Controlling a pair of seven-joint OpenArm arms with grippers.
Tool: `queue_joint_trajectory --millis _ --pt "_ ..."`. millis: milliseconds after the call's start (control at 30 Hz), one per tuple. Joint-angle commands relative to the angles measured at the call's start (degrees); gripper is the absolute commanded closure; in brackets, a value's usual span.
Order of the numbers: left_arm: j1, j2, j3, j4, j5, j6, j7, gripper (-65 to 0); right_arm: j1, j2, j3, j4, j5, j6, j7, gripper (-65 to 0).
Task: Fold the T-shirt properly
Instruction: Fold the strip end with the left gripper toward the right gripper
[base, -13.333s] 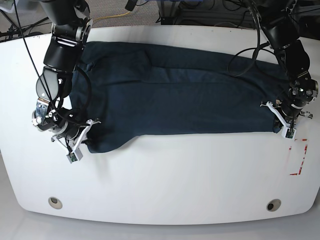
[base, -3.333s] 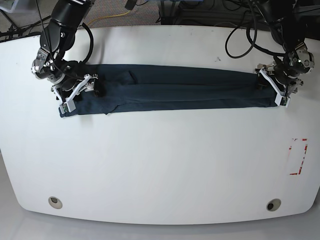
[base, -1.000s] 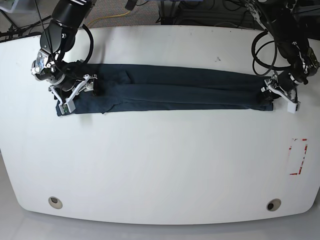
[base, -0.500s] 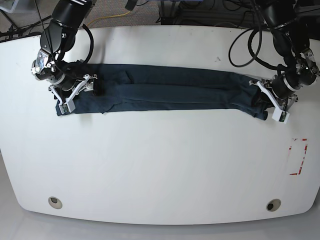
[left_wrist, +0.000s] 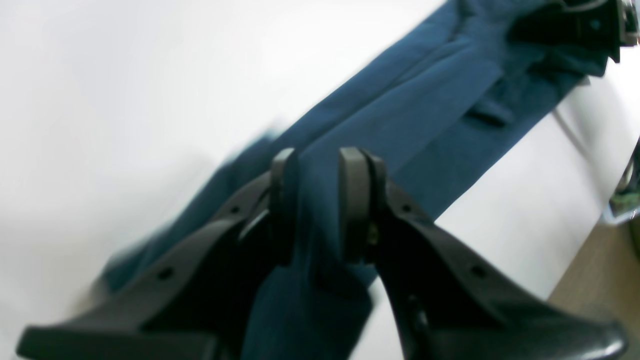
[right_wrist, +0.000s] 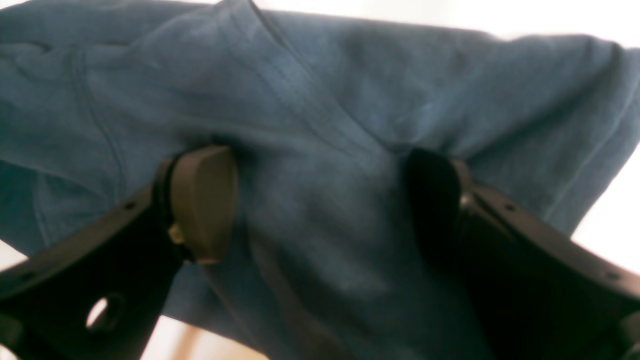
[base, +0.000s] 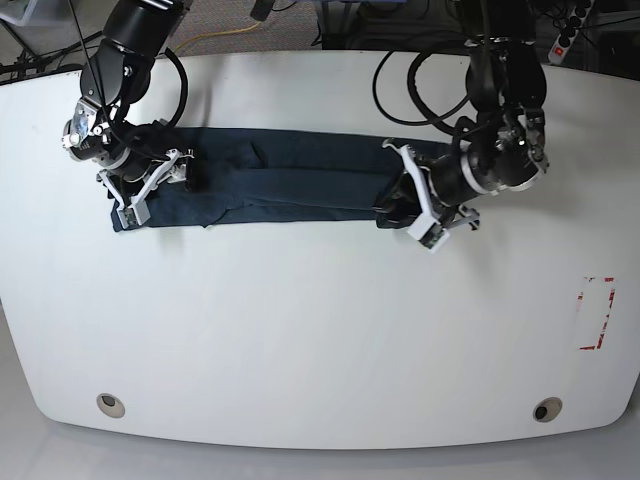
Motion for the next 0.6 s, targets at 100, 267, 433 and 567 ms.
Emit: queue_joint_trajectory --millis 100,267,433,567 --pt "-1.5 3.9 2.4 -3.4 3.5 1.3 -2.5 -11.8 0.3 0.4 0.2 0.5 -0.7 -0.3 -1.2 -50.9" --pt "-2.5 4.9 2.6 -7.0 5.0 1.3 -5.1 -11.9 0.3 0.4 0.2 0.5 -0.7 -0.3 -1.2 -50.9" --pt "-3.5 4.6 4.8 -6.3 4.8 1.3 -4.6 -15.7 0.4 0.4 0.2 0.6 -0.7 -0.3 -1.2 -50.9" --pt "-3.3 4.4 5.1 -0.1 5.2 1.3 -1.7 -31.1 0.5 0.4 0.4 0.7 -0.6 -0.3 -1.3 -51.4"
